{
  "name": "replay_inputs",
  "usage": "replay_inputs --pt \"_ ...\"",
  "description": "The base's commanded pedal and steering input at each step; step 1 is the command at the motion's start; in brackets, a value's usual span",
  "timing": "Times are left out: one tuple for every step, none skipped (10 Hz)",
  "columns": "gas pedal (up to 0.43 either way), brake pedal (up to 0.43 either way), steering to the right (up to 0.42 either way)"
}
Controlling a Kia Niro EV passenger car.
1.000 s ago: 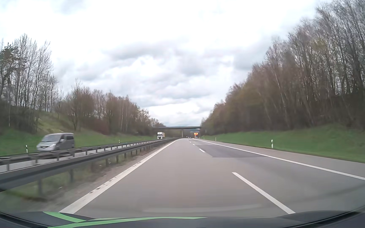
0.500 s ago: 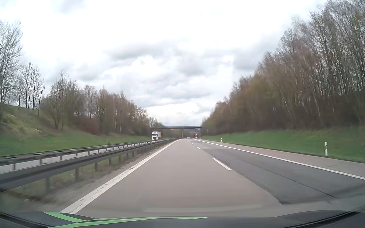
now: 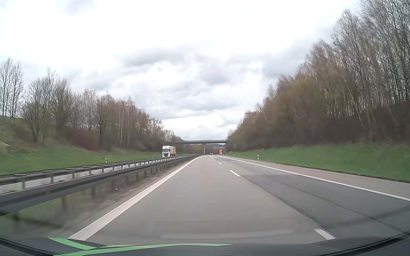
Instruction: Follow the waypoints while adhering to traffic rules and regulations
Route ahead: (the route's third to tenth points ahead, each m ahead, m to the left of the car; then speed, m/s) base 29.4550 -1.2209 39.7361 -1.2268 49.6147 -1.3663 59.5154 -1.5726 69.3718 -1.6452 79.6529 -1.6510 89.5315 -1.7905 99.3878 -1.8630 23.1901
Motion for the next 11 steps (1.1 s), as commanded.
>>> replay_inputs --pt "0.13 0.0 -0.001" --pt "0.13 0.0 0.0" --pt "0.13 0.0 0.0" --pt "0.13 0.0 0.0" --pt "0.13 0.0 0.0" --pt "0.138 0.0 0.0" --pt "0.138 0.0 0.0" --pt "0.138 0.0 0.0" --pt "0.138 0.0 0.0" --pt "0.138 0.0 0.0" --pt "0.138 0.0 0.0"
